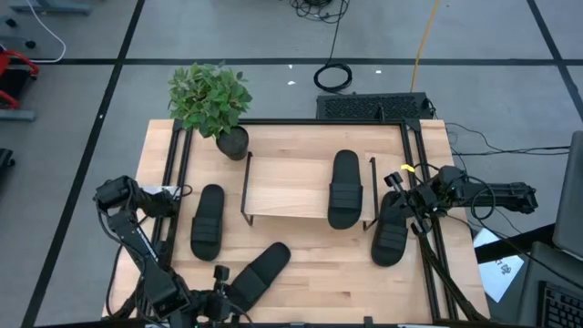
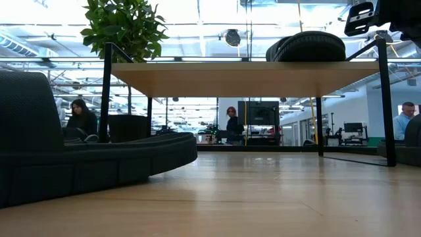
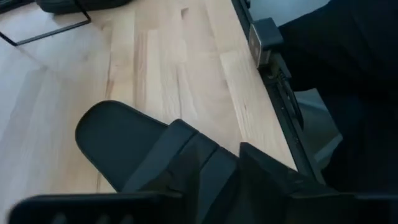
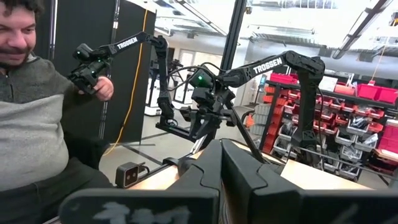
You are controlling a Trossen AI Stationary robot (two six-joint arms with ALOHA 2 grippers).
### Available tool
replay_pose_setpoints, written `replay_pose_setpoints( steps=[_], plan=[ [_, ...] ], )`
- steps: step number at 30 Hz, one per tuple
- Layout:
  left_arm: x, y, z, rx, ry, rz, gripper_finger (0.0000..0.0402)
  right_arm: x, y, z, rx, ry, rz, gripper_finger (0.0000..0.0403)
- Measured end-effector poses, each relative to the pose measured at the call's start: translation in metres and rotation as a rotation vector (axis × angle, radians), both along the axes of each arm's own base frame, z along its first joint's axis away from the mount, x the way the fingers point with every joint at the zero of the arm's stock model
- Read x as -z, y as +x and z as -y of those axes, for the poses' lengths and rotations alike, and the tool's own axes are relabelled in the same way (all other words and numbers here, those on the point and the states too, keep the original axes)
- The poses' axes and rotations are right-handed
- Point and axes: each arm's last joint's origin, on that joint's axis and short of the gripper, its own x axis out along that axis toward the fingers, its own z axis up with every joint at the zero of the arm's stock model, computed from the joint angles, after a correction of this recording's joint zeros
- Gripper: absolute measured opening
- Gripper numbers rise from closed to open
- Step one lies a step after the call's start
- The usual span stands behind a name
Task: Pick and place slides into the shelf
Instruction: Put the black slide on the shelf
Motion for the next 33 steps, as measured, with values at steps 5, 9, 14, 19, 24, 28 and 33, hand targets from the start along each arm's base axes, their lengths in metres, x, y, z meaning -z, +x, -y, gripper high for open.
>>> replay_pose_setpoints(
  steps=[5,9,14,19,24,28,33],
  plan=[
    [0.004,-0.002,-0.003,-0.013,0.006,-0.057,0.0183,0.000,0.000,0.000,-0.001,0.003,-0.003,0.0000],
    [0.009,-0.001,-0.006,-0.019,-0.014,-0.092,0.0216,0.000,0.000,0.000,-0.001,0.004,-0.003,0.0000],
    [0.017,-0.002,-0.008,-0.006,-0.007,-0.086,0.0241,0.000,0.000,0.000,-0.002,0.007,-0.005,0.0000],
    [0.032,-0.007,-0.016,-0.010,0.032,-0.110,0.0260,0.000,0.000,0.000,-0.004,0.018,-0.012,0.0000],
    [0.035,-0.006,-0.015,0.078,0.104,-0.076,0.0279,0.000,0.000,0.000,-0.005,0.022,-0.014,0.0000],
    [0.033,-0.001,-0.014,0.095,0.098,-0.045,0.0287,0.000,0.000,0.000,-0.005,0.022,-0.014,0.0000],
    [0.051,0.001,-0.011,0.133,0.179,-0.088,0.0289,0.000,0.000,0.000,-0.004,0.022,-0.014,0.0000]
  ],
)
